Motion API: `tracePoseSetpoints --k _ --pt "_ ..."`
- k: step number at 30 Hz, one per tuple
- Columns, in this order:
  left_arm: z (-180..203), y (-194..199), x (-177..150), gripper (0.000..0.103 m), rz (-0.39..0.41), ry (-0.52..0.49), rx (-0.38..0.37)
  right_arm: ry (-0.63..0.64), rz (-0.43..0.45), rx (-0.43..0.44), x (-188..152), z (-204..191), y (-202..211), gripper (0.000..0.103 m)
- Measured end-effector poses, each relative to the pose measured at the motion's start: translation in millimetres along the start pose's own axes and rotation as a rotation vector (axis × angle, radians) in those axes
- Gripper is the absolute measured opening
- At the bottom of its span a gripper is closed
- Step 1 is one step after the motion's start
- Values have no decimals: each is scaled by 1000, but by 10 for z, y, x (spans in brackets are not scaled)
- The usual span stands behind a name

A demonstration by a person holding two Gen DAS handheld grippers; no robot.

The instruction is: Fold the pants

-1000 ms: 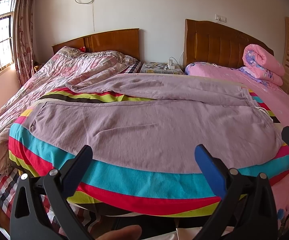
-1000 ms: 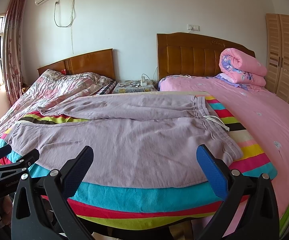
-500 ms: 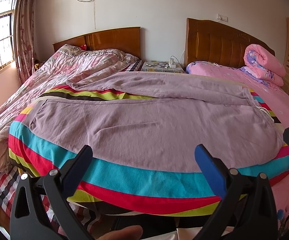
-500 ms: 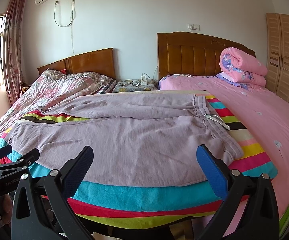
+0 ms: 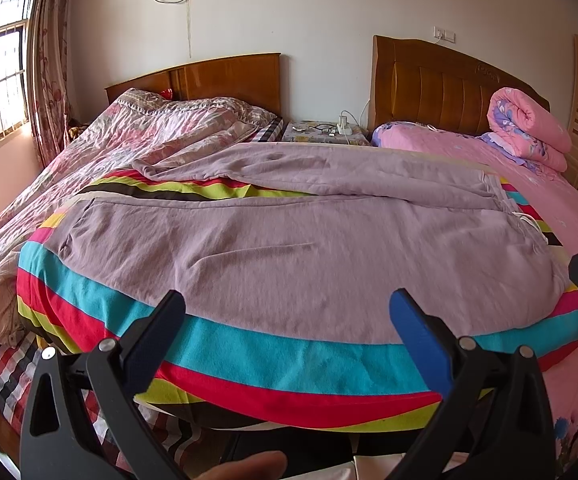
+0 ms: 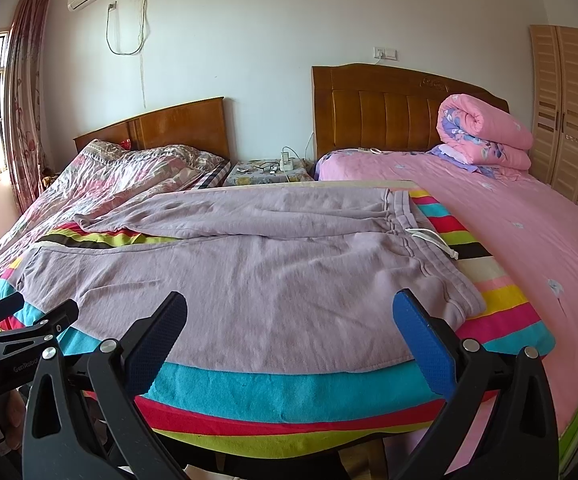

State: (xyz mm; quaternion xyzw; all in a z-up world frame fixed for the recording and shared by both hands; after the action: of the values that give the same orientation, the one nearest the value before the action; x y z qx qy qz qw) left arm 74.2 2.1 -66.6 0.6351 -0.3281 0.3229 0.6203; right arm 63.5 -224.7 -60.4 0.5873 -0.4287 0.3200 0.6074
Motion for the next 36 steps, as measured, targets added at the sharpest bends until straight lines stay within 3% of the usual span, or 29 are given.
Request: tracePoseSetpoints --k 23,29,34,36 --pt "47 -87 -79 102 -34 -20 -4 -2 -32 -7 -76 57 -110 99" --pt "91 -407 -129 102 -86 -74 -20 37 -98 4 -135 147 -506 99" --pt "-48 -731 170 102 -107 -117 33 84 -163 29 229 344 -1129 99" --pt "-133 -949 288 102 -175 -100 3 84 -209 51 430 370 -1461 99"
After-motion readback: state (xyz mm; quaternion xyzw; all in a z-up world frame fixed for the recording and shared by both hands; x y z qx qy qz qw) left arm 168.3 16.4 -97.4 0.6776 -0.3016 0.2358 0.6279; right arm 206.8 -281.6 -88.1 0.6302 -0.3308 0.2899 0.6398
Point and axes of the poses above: each gripper's, at about its wrist camera, not at the fingertips, and y roughly against the way its jaws point, z to its right, x to its top, the point moved 9 cm from there along -y, roughly the way its jaws point, and after that the axes turned 2 degrees about z, right-handed, at the moved point
